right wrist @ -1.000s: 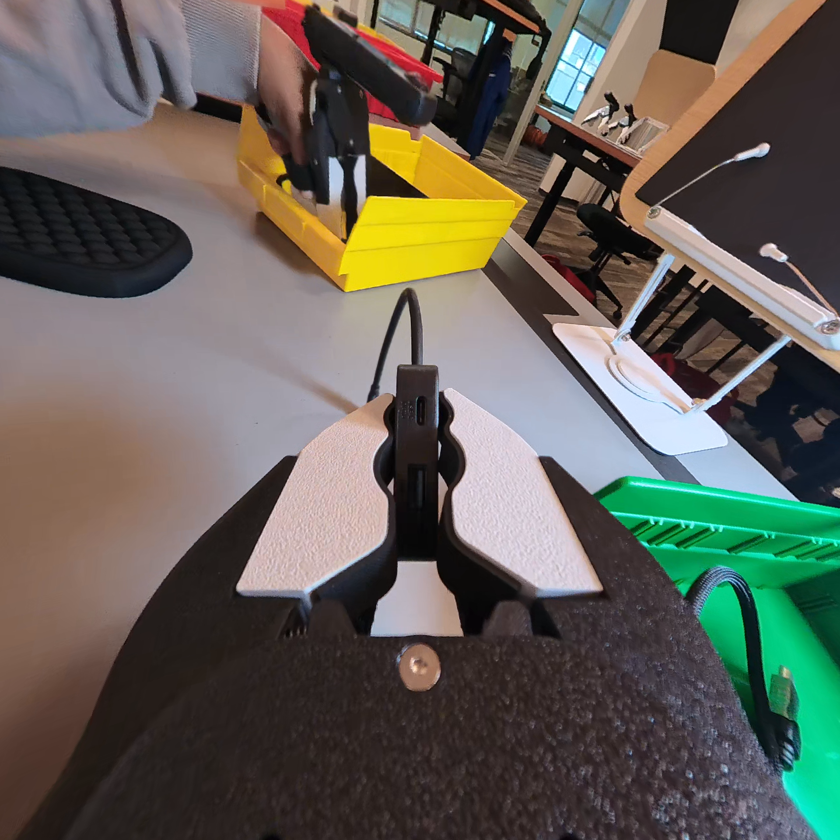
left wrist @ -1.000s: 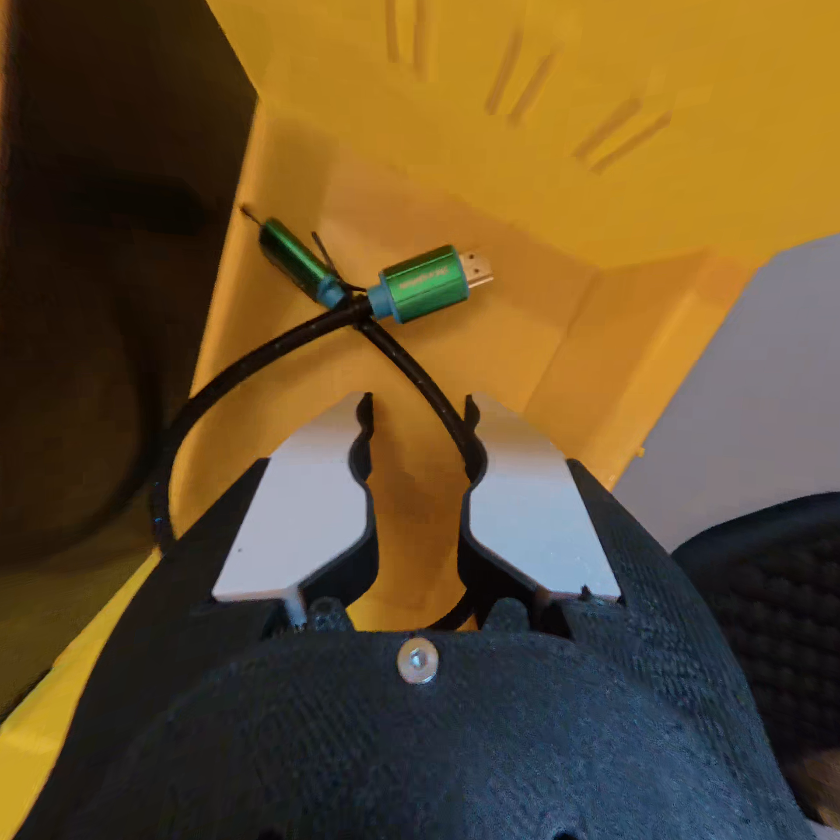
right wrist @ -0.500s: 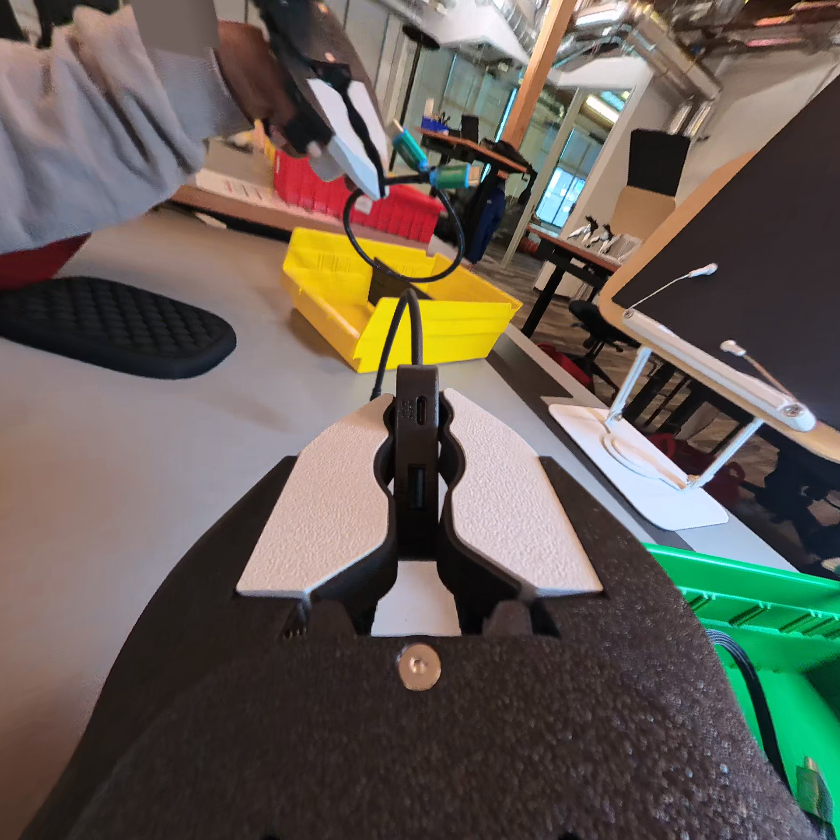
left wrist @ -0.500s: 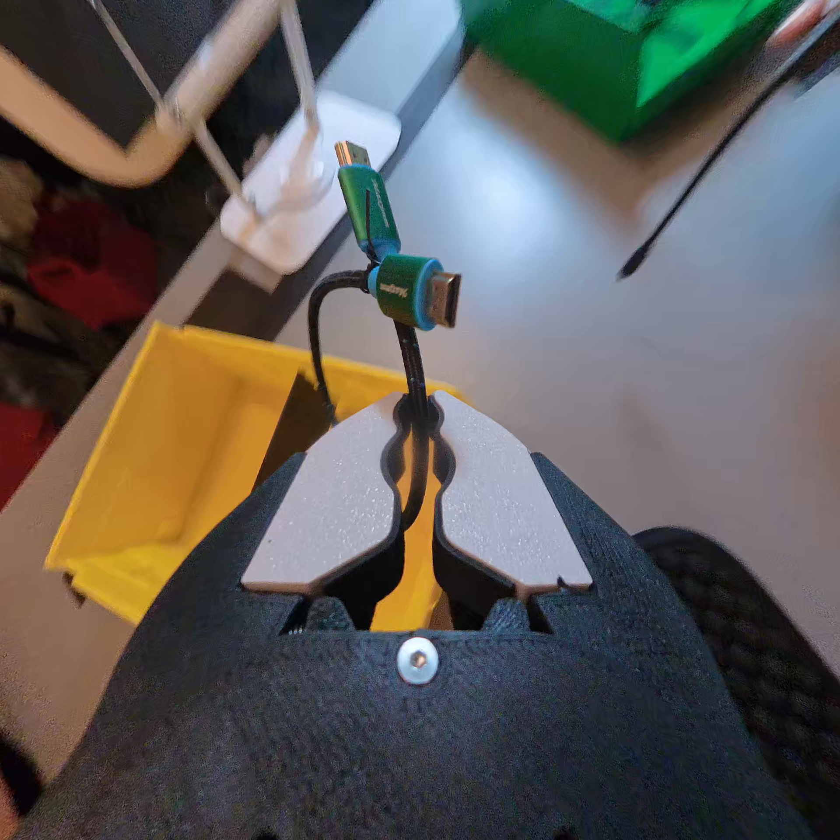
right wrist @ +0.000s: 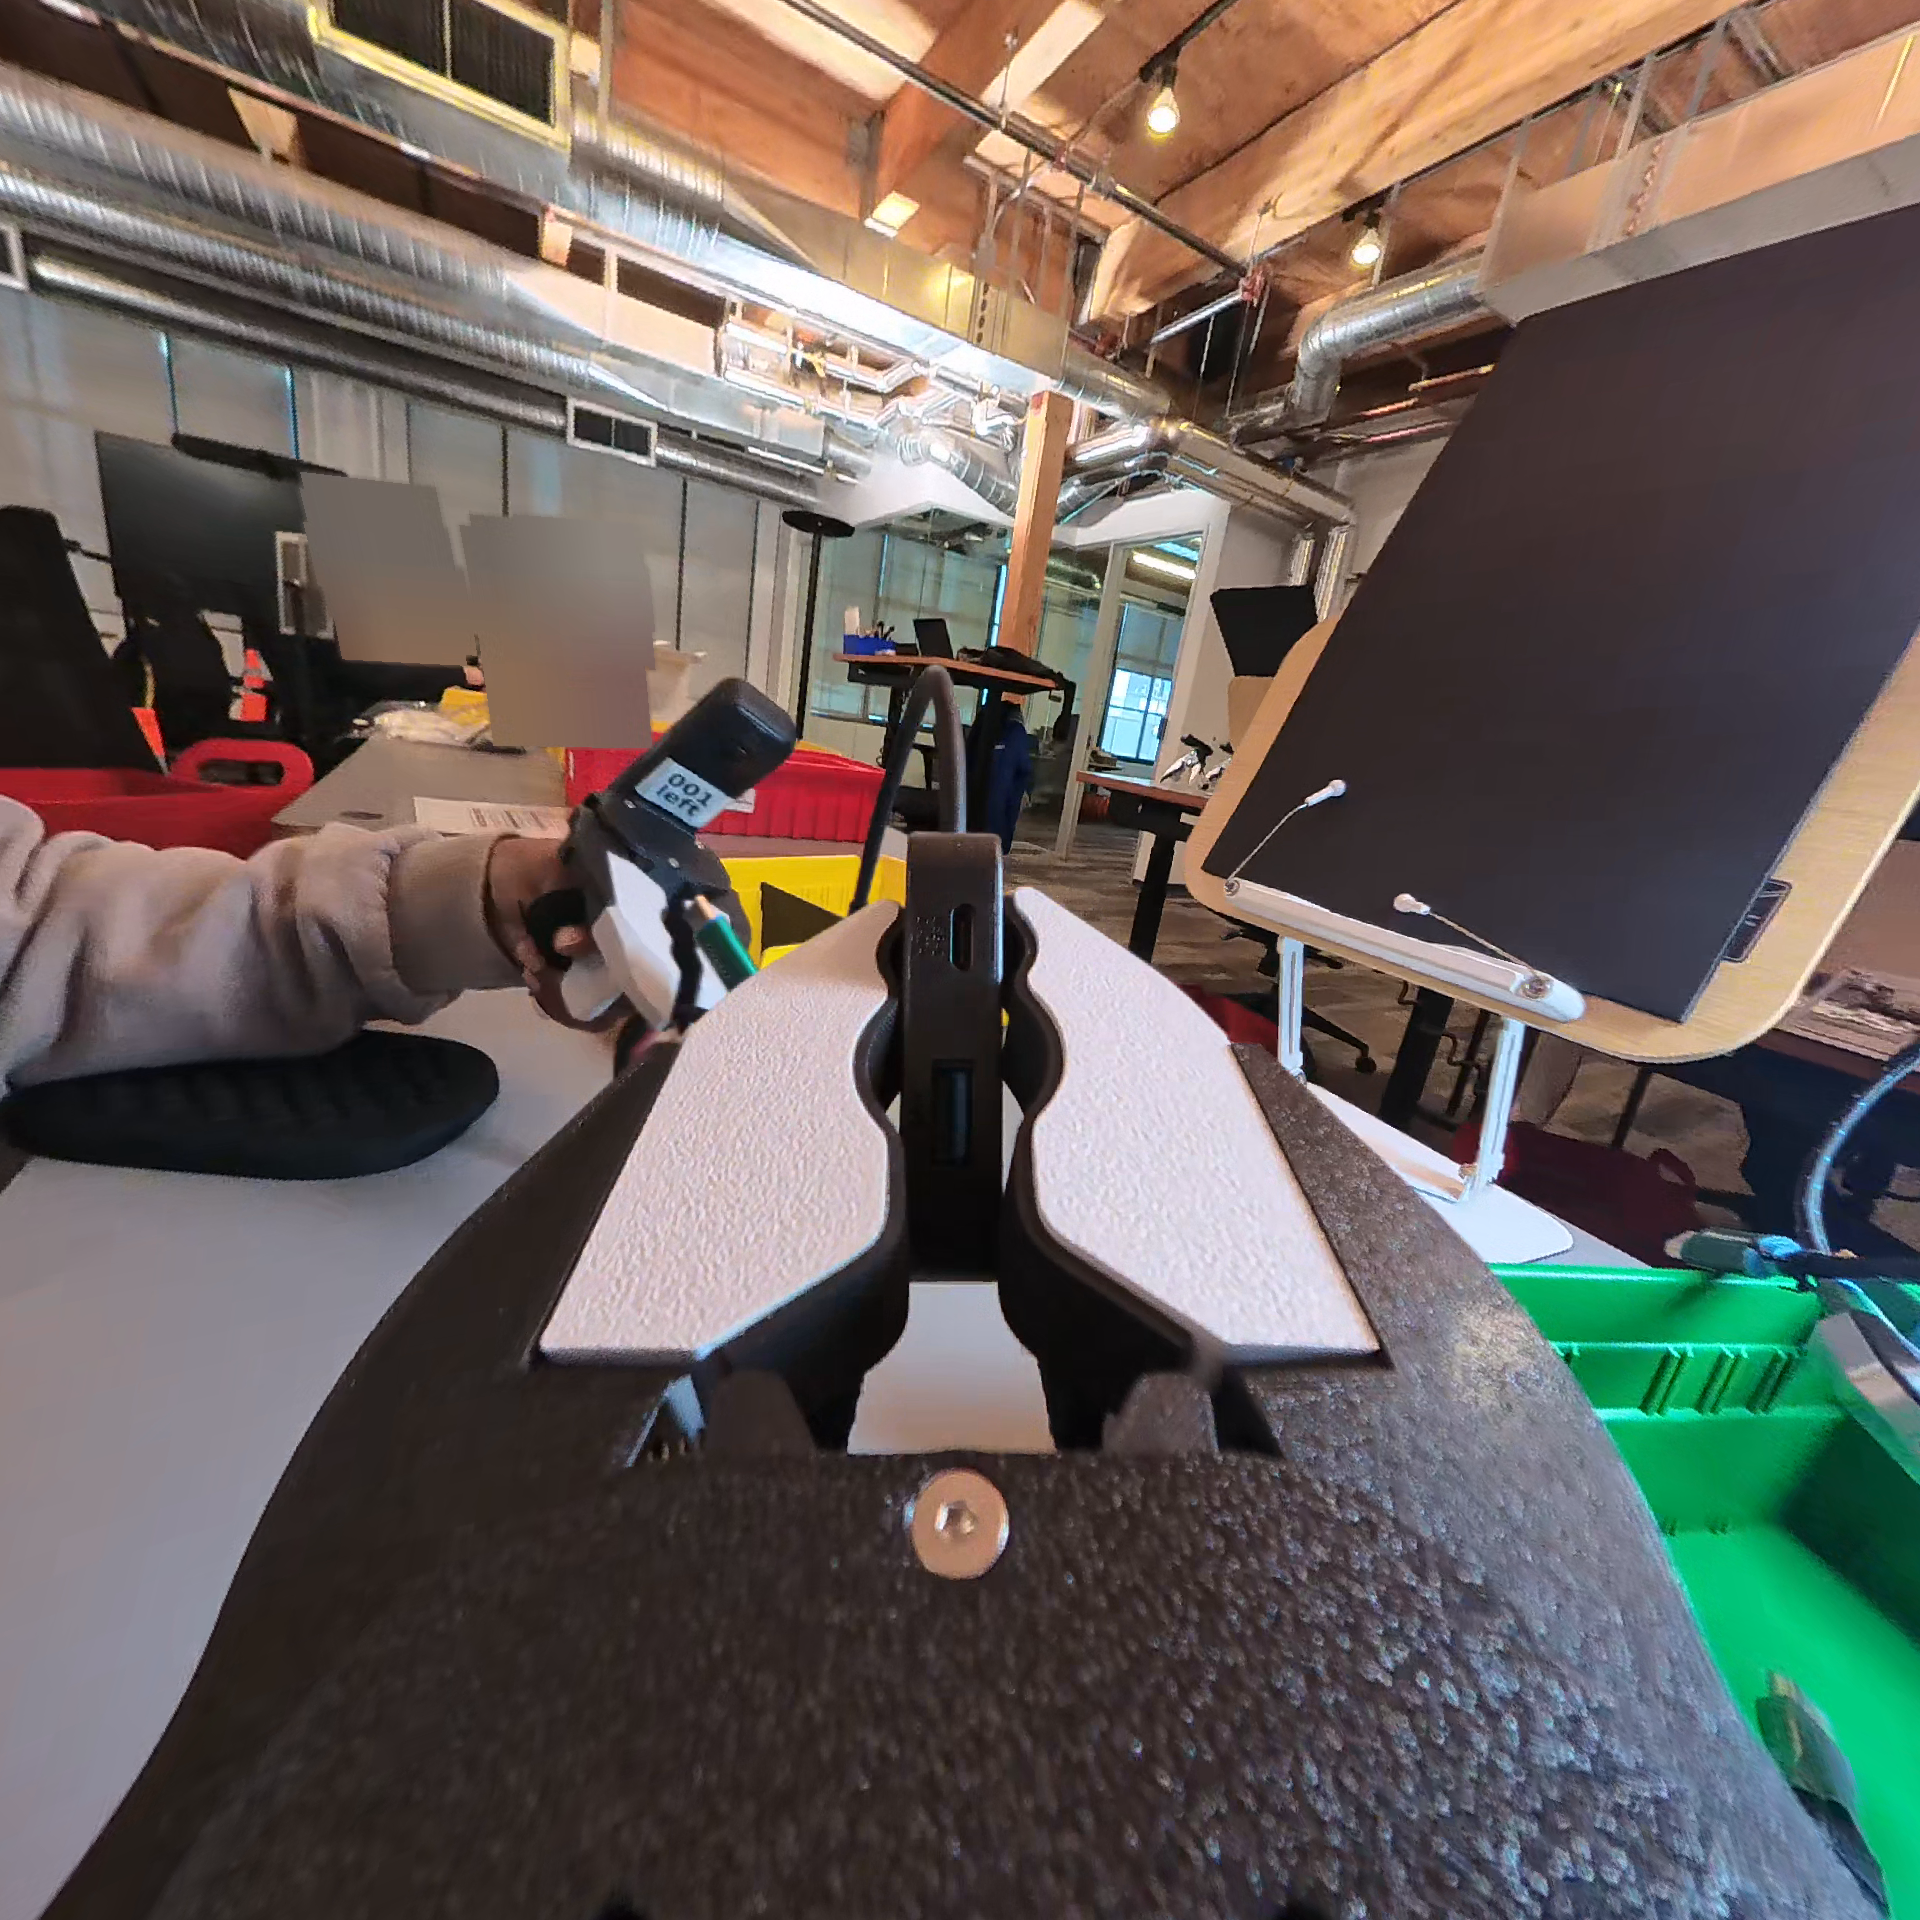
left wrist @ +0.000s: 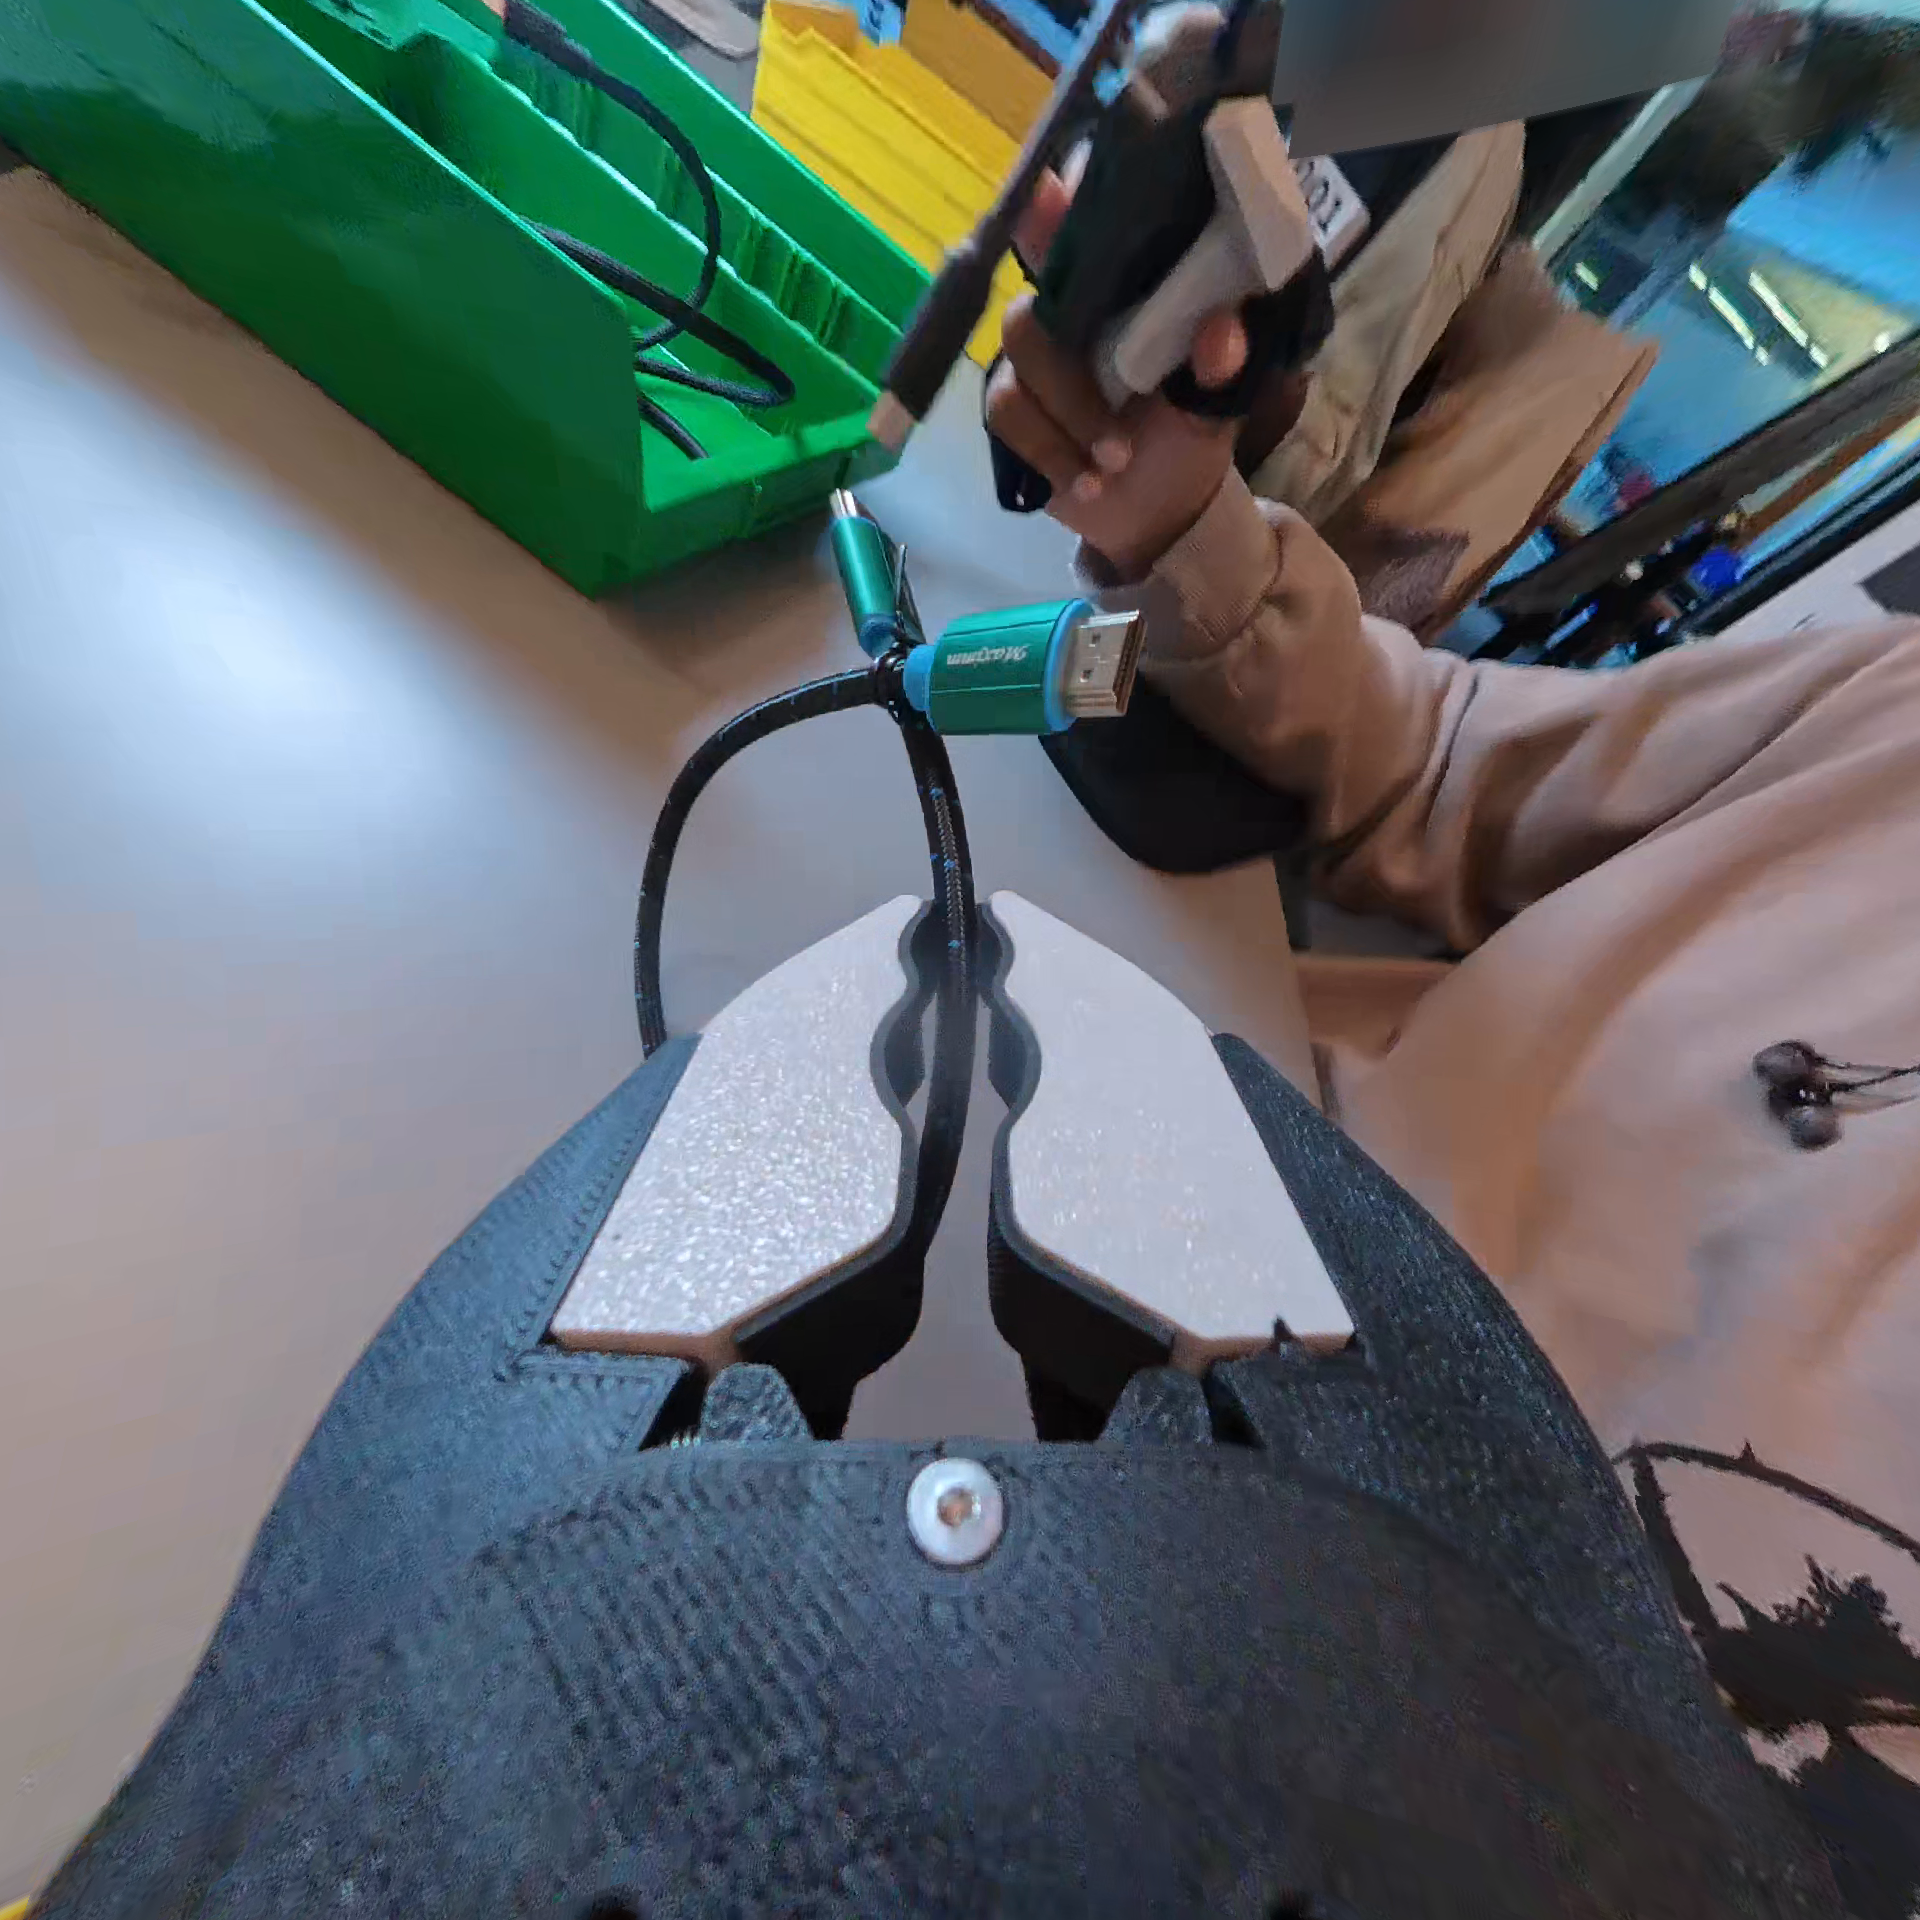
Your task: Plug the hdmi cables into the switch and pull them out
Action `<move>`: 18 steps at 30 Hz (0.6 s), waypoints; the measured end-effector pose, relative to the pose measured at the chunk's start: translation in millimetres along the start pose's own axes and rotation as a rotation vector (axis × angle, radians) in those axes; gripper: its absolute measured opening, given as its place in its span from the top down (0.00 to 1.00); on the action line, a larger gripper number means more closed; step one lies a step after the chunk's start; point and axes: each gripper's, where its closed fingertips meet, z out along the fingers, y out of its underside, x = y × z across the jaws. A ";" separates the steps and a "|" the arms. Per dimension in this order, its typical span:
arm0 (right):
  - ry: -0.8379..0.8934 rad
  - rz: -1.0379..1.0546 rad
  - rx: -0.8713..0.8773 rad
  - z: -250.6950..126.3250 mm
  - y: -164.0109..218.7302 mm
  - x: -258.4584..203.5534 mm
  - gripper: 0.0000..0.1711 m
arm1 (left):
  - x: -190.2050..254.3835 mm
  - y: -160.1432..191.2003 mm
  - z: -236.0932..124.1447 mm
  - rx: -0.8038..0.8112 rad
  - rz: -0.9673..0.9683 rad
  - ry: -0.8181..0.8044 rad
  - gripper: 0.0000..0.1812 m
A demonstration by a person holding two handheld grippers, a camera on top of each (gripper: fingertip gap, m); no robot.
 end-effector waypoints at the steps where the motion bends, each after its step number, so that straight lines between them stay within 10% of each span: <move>1: -0.001 0.007 0.006 -0.6 -1.0 0.7 0.92 | -5.8 -2.9 -3.0 0.020 -0.009 -0.021 0.96; 11: -0.027 0.071 0.048 1.4 -6.4 -3.1 0.92 | 46.2 0.1 -30.3 -0.032 0.047 0.219 0.96; 18: -0.036 0.090 0.045 2.7 -4.0 -4.9 0.92 | -8.4 -2.9 -16.9 0.021 -0.128 0.093 0.96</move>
